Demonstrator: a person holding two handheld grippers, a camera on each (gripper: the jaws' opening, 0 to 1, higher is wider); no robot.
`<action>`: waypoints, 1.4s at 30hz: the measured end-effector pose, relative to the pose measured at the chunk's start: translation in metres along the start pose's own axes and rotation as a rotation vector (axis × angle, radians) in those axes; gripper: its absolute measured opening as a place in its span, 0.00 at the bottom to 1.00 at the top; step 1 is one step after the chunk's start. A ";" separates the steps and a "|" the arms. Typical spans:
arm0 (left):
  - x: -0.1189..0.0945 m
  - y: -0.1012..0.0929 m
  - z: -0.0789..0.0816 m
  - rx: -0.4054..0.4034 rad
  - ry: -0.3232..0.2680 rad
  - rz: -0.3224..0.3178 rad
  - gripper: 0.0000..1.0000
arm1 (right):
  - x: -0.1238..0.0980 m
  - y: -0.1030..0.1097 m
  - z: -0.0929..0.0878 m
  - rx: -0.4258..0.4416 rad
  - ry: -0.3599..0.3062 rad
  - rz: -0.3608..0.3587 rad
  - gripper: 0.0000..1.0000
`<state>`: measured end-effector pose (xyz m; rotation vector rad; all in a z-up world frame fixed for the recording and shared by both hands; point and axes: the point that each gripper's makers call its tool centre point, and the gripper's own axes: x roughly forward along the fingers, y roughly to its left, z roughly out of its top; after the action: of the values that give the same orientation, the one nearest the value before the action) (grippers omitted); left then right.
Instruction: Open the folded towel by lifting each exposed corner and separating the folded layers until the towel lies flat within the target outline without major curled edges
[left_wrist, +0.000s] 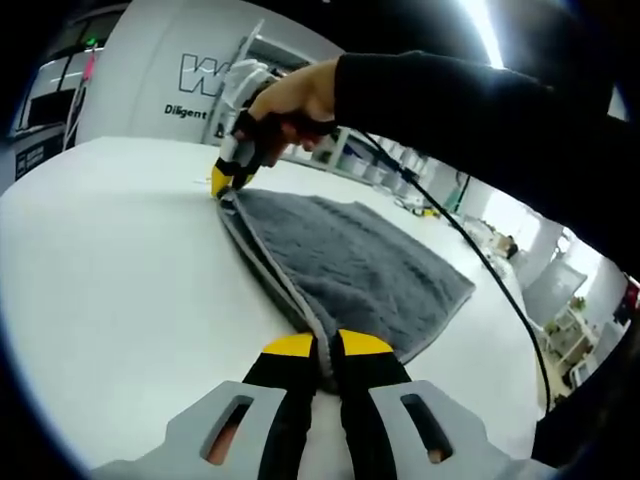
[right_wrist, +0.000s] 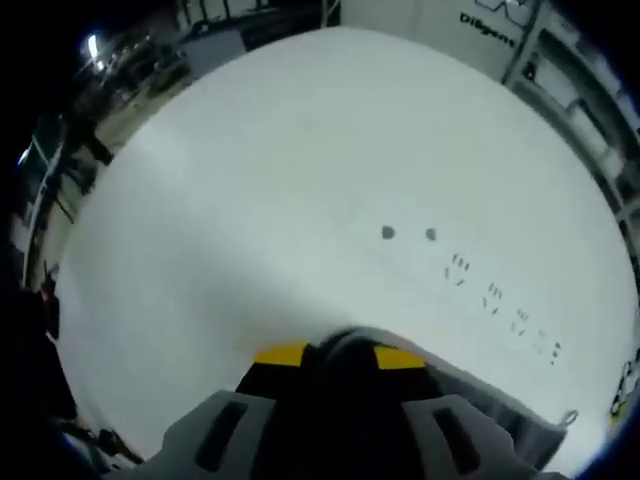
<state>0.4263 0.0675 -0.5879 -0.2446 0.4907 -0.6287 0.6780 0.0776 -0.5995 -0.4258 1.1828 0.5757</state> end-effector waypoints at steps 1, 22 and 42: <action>0.000 0.000 0.000 0.002 0.000 -0.001 0.06 | 0.000 -0.001 0.000 -0.006 0.001 -0.007 0.14; 0.000 -0.001 -0.002 0.001 0.003 -0.009 0.05 | 0.004 0.004 0.004 -0.122 0.028 -0.055 0.02; -0.002 -0.003 0.002 -0.063 -0.028 -0.038 0.03 | 0.006 0.003 0.004 -0.200 0.029 -0.131 0.00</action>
<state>0.4243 0.0665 -0.5840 -0.3226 0.4804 -0.6467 0.6805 0.0838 -0.6034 -0.6792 1.1191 0.5776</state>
